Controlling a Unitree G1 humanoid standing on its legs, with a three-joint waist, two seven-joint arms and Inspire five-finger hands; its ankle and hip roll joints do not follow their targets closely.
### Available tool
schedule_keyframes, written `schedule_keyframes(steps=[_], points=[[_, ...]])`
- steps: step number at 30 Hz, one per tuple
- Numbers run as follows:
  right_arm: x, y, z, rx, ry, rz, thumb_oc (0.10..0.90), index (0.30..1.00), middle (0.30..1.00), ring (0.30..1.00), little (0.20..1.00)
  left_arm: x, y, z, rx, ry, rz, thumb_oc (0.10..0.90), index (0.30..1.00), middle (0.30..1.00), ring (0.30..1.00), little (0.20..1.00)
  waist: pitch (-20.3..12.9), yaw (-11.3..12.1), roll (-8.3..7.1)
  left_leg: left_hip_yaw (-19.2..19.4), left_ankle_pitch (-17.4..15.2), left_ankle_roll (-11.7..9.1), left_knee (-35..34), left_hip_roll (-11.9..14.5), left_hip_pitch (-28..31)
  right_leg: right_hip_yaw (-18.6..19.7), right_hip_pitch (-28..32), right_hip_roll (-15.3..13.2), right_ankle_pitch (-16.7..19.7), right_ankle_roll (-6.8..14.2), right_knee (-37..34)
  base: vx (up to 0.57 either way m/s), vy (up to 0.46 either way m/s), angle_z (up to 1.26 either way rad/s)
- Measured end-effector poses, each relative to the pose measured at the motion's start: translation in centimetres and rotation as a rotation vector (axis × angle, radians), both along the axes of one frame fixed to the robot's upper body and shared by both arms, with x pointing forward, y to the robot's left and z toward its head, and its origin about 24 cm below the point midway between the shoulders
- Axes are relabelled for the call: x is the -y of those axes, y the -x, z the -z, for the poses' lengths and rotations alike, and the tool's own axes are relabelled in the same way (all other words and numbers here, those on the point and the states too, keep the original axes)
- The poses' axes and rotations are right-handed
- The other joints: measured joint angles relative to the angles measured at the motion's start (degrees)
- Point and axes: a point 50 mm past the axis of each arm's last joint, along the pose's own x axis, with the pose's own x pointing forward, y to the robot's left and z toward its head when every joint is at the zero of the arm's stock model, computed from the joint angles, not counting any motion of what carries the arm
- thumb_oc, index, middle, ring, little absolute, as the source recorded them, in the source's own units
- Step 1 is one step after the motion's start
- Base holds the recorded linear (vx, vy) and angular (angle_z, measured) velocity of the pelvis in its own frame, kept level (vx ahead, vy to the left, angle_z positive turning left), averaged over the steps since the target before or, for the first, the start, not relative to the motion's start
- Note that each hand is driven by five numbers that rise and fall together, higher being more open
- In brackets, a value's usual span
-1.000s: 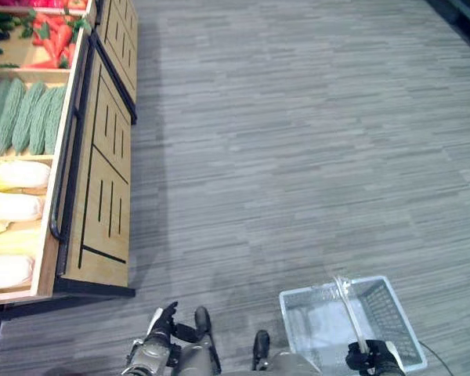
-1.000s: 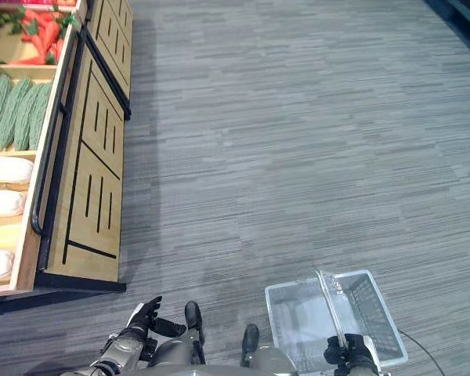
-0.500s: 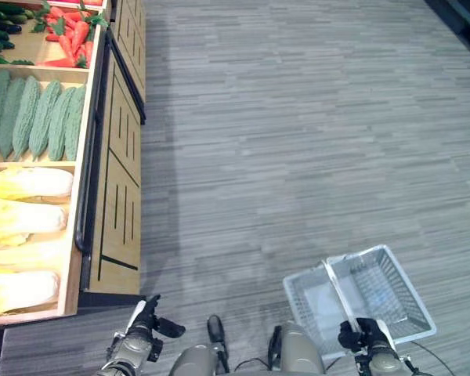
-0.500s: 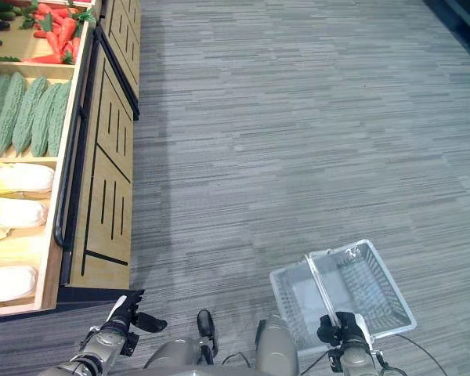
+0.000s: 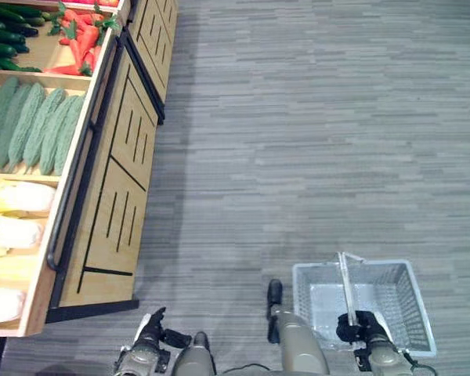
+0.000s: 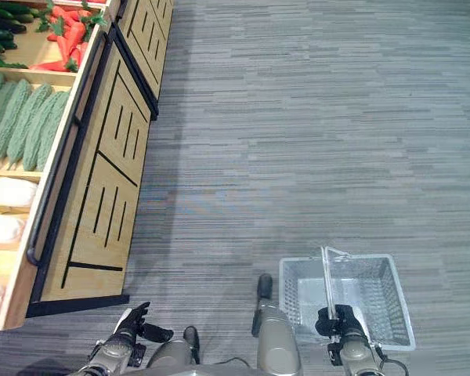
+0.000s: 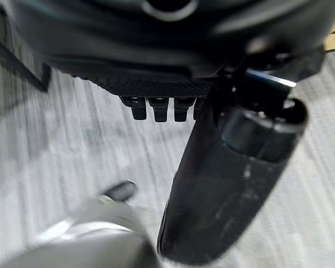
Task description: Get the vegetables into the basket
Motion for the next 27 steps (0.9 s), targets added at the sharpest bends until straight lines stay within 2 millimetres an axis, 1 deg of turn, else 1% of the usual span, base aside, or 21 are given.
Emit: schedule_keyframes(steps=[1, 2, 3, 4, 5, 6, 7, 8, 9, 10, 11, 12, 14, 16, 18, 20, 21, 22, 24, 25, 27], points=[[0.5, 0.3, -0.1, -0.006, 0.012, 0.005, 0.4, 0.3, 0.3, 0.3, 0.3, 0.2, -0.4, -0.1, 0.016, 0.004, 0.007, 0.9, 1.0, 1.0, 1.0, 1.0, 0.0, 0.2, -0.15, -2.1, 2.4, -1.5, 4.7, 1.8, -2.5, -1.4, 1.4, 1.4, -2.1, -1.2, -0.1, 0.11, -0.355, 0.54], [0.6, 0.6, -0.1, -0.009, 0.015, 0.009, 0.4, 0.3, 0.3, 0.3, 0.3, 0.4, -1.1, -0.4, 0.032, 0.004, 0.02, 0.9, 1.0, 1.0, 1.0, 1.0, 0.2, 0.2, -0.54, -4.2, 4.4, -3.1, 8.7, 2.2, -5.5, -2.5, 1.9, 1.4, -2.8, -2.1, -0.3, 0.15, -0.317, 0.49], [0.7, 0.8, 0.0, -0.023, 0.016, 0.013, 0.4, 0.3, 0.3, 0.3, 0.3, 0.5, -1.7, -0.6, 0.044, 0.002, 0.027, 0.9, 1.0, 1.0, 1.0, 1.0, 0.5, 0.4, -1.23, -4.3, 6.7, -3.5, 10.9, 2.4, -6.9, -3.0, 2.4, 1.3, -3.0, -2.4, -0.8, 0.1, -0.131, 0.52], [0.9, 1.3, 0.2, -0.042, 0.021, 0.021, 0.4, 0.3, 0.3, 0.3, 0.3, 0.6, -1.9, -0.6, 0.047, 0.006, 0.029, 0.9, 1.0, 1.0, 1.0, 1.0, 0.6, 0.2, -1.53, -2.8, 6.7, -3.4, 12.0, 3.2, -8.1, -4.3, 3.4, 1.1, -3.6, -2.5, -1.0, 0.13, -0.147, 0.54], [1.0, 1.7, 0.3, -0.055, 0.022, 0.027, 0.4, 0.3, 0.3, 0.3, 0.3, 0.9, -2.0, -0.6, 0.044, 0.011, 0.031, 0.9, 1.0, 1.0, 1.0, 1.0, 0.6, -0.3, -1.63, -0.8, 6.9, -3.1, 11.4, 3.7, -8.5, -5.3, 4.5, 1.1, -4.0, -2.7, -1.3, 0.19, -0.044, 0.74], [1.2, 2.5, 0.5, -0.087, 0.026, 0.042, 0.4, 0.3, 0.3, 0.3, 0.3, 1.1, -2.0, -0.6, 0.048, 0.017, 0.039, 0.9, 1.0, 1.0, 1.0, 1.0, 0.5, -0.4, -1.47, 4.2, 7.0, -2.9, 9.0, 4.9, -9.0, -7.4, 6.1, 1.5, -4.1, -3.1, -1.8, 0.3, 0.026, 1.04], [1.2, 2.7, 0.5, -0.084, 0.03, 0.05, 0.4, 0.3, 0.3, 0.3, 0.3, 1.5, -2.8, -0.9, 0.072, 0.016, 0.065, 0.9, 1.0, 1.0, 1.0, 1.0, 0.3, -1.1, -1.15, 10.9, 7.0, -2.5, 0.5, 4.6, -11.7, -9.8, 7.0, 2.0, -6.3, 1.7, -5.2, 0.36, 0.098, 0.94], [1.1, 2.4, 0.5, -0.08, 0.027, 0.052, 0.4, 0.3, 0.3, 0.3, 0.3, 1.9, -3.1, -1.0, 0.079, 0.022, 0.075, 0.9, 1.0, 1.0, 1.0, 1.0, 0.5, -1.3, 0.15, 12.0, 7.3, -2.4, -5.6, 4.8, -12.6, -11.4, 6.1, 1.9, -8.9, 4.7, -2.5, 0.3, 0.161, 0.72], [1.4, 2.6, 0.4, -0.082, 0.035, 0.062, 0.4, 0.3, 0.3, 0.3, 0.3, 2.3, -3.2, -1.0, 0.086, 0.027, 0.076, 0.9, 1.0, 1.0, 1.0, 1.0, 0.0, -1.3, 2.13, 12.4, 8.2, -3.3, -9.9, 7.2, -14.7, -7.4, 2.8, 1.6, -9.7, -4.3, 7.0, 0.2, 0.091, 0.77], [1.8, 2.8, 0.3, -0.076, 0.047, 0.092, 0.4, 0.3, 0.3, 0.3, 0.3, 2.5, -3.3, -1.0, 0.08, 0.031, 0.086, 0.9, 1.0, 1.0, 1.0, 1.0, 0.4, -2.8, 3.08, 14.1, 9.8, -3.5, -13.6, 8.7, -15.2, -4.7, 5.0, 2.6, -13.5, -2.9, 6.7, 0.24, 0.152, 0.5], [1.9, 2.7, 0.3, -0.086, 0.049, 0.096, 0.4, 0.3, 0.3, 0.3, 0.3, 2.7, -2.9, -0.7, 0.061, 0.035, 0.087, 0.9, 1.0, 1.0, 1.0, 1.0, 0.1, -2.0, 3.59, 14.8, 10.1, -2.7, -15.0, 9.4, -14.9, -4.2, 5.1, 3.3, -13.7, -1.8, 6.8, 0.23, 0.206, 0.09], [1.9, 2.5, 0.2, -0.075, 0.049, 0.09, 0.4, 0.3, 0.3, 0.3, 0.3, 2.7, -2.3, -0.4, 0.045, 0.037, 0.082, 0.9, 1.0, 1.0, 1.0, 1.0, 0.3, -0.9, 2.85, 14.7, 10.4, -2.0, -13.5, 8.3, -14.7, -2.8, 5.2, 3.6, -12.9, -2.7, 6.8, 0.24, 0.207, -0.54], [1.8, 2.2, 0.1, -0.065, 0.05, 0.083, 0.4, 0.3, 0.3, 0.3, 0.3, 2.4, -1.7, -0.3, 0.034, 0.044, 0.047, 0.9, 1.0, 1.0, 1.0, 1.0, 0.3, -0.7, 2.71, 12.8, 8.5, 0.2, -10.3, 5.3, -13.7, -1.5, 7.3, 4.1, -12.3, -2.3, 4.6, 0.18, 0.137, -0.45], [1.8, 2.5, 0.2, -0.072, 0.049, 0.086, 0.4, 0.3, 0.3, 0.3, 0.3, 2.3, -1.8, -0.3, 0.038, 0.035, 0.055, 0.9, 1.0, 1.0, 1.0, 1.0, -0.1, -1.1, 2.91, 13.4, 8.7, 0.7, -9.3, 2.6, -12.9, -1.9, 8.6, 4.4, -12.3, -2.2, 3.4, 0.27, 0.191, -0.1], [1.7, 2.7, 0.3, -0.083, 0.047, 0.086, 0.4, 0.3, 0.3, 0.3, 0.3, 2.2, -2.3, -0.5, 0.047, 0.03, 0.057, 0.9, 1.0, 1.0, 1.0, 1.0, -0.4, -1.2, 2.36, 13.7, 8.5, 1.1, -8.4, 1.0, -12.9, -1.8, 9.3, 4.2, -12.2, -1.9, 2.3, 0.2, 0.175, 0.02], [1.7, 2.7, 0.4, -0.09, 0.047, 0.088, 0.4, 0.3, 0.3, 0.3, 0.3, 1.9, -2.6, -0.7, 0.047, 0.019, 0.06, 0.9, 1.0, 1.0, 1.0, 1.0, -0.5, -1.1, 1.24, 14.5, 7.5, 2.8, -8.5, -0.1, -12.9, -1.2, 9.6, 3.4, -12.1, -1.3, 1.8, 0.18, 0.166, -0.07], [1.4, 2.7, 0.5, -0.097, 0.041, 0.081, 0.4, 0.3, 0.3, 0.3, 0.3, 1.4, -2.7, -0.8, 0.046, 0.005, 0.062, 0.9, 1.0, 1.0, 1.0, 1.0, -0.7, -0.9, -0.28, 15.7, 7.3, 4.6, -8.9, -1.6, -12.9, -1.0, 10.3, 1.6, -12.2, 0.3, 1.4, 0.14, 0.156, -0.06], [1.3, 2.8, 0.6, -0.105, 0.039, 0.072, 0.4, 0.3, 0.3, 0.3, 0.3, 1.1, -2.6, -0.8, 0.044, -0.002, 0.062, 0.9, 1.0, 1.0, 1.0, 1.0, -0.9, -0.5, -0.95, 16.4, 7.5, 6.9, -9.3, -2.0, -12.2, -0.9, 10.8, 0.8, -12.3, 1.0, 1.6, 0.12, 0.144, -0.01], [0.5, 2.8, 0.9, -0.115, 0.022, 0.047, 0.4, 0.3, 0.3, 0.3, 0.3, 0.2, -2.6, -0.9, 0.039, -0.025, 0.058, 0.9, 1.0, 1.0, 1.0, 1.0, -1.1, -0.2, -2.43, 16.8, 6.5, 8.9, -9.7, -4.0, -10.7, -0.9, 10.9, -1.3, -11.7, 2.0, 3.7, 0.14, 0.179, 0.12], [-0.3, 2.8, 1.3, -0.124, 0.004, 0.051, 0.4, 0.3, 0.3, 0.3, 0.3, -1.0, -2.5, -1.2, 0.035, -0.058, 0.052, 0.9, 1.0, 1.0, 1.0, 1.0, -1.8, 0.5, -3.5, 16.8, 4.7, 10.4, -9.6, -5.7, -9.8, -0.7, 10.8, -3.2, -11.7, 2.1, 5.9, 0.13, 0.155, 0.18], [-0.5, 2.4, 1.2, -0.114, 0.002, 0.025, 0.4, 0.3, 0.3, 0.3, 0.3, -2.0, -2.5, -1.5, 0.039, -0.089, 0.045, 0.9, 1.0, 1.0, 1.0, 1.0, -2.2, 0.9, -4.06, 16.8, 3.3, 11.1, -9.4, -6.9, -9.6, -0.6, 10.1, -4.7, -11.7, 2.4, 7.7, 0.08, 0.093, 0.06]])
